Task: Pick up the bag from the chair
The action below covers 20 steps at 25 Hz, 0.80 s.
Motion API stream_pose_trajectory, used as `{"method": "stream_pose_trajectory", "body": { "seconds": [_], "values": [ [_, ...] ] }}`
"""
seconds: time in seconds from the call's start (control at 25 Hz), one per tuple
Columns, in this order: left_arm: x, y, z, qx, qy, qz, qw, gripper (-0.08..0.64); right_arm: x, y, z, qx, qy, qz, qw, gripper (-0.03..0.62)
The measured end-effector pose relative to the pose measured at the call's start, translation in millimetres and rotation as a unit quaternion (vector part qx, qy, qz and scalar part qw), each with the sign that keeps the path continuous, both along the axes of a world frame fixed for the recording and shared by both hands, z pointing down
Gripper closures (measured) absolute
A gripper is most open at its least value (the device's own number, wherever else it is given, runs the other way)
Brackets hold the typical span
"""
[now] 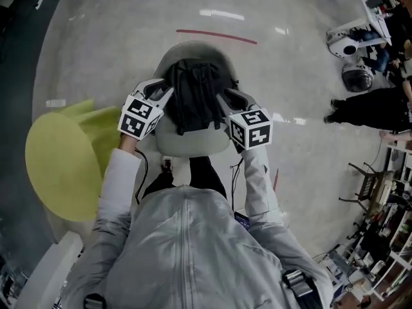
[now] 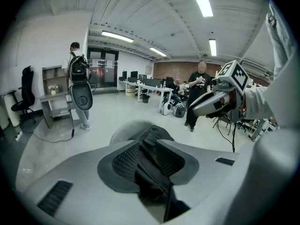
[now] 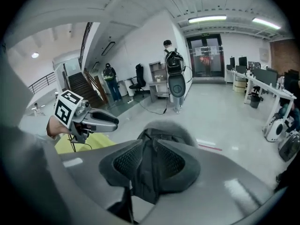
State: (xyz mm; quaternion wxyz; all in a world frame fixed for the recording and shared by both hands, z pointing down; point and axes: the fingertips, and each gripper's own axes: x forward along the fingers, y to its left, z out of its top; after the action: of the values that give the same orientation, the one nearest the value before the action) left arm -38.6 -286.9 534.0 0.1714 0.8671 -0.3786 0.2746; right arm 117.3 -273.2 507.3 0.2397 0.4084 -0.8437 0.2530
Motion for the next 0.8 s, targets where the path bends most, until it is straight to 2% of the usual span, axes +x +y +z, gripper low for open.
{"method": "stream_pose_trajectory", "body": {
  "seconds": [0.08, 0.2, 0.4, 0.48, 0.64, 0.8],
  "values": [
    [1.0, -15.7, 23.0, -0.025, -0.001, -0.026, 0.9993, 0.435, 1.5, -17.7, 21.7, -0.016, 0.002, -0.013, 1.000, 0.480],
    [-3.6, -28.0, 63.6, -0.069, 0.000, -0.073, 0.9949, 0.399, -1.2, -36.2, 61.4, -0.050, 0.005, -0.032, 0.998, 0.436],
    [-9.6, -37.0, 121.2, -0.125, -0.005, -0.108, 0.9862, 0.352, -11.1, -57.8, 119.9, -0.092, 0.015, -0.060, 0.994, 0.358],
    [-11.7, -38.4, 140.9, -0.142, -0.008, -0.119, 0.9827, 0.336, -12.9, -62.5, 139.5, -0.106, 0.015, -0.064, 0.992, 0.329],
    [-15.3, -39.9, 174.0, -0.166, -0.011, -0.133, 0.9770, 0.288, -22.7, -59.6, 175.7, -0.128, 0.018, -0.086, 0.988, 0.318],
    [-14.8, -42.8, 188.9, -0.177, 0.024, -0.152, 0.9721, 0.273, -31.3, -57.5, 198.5, -0.130, 0.027, -0.093, 0.987, 0.326]
  ]
}}
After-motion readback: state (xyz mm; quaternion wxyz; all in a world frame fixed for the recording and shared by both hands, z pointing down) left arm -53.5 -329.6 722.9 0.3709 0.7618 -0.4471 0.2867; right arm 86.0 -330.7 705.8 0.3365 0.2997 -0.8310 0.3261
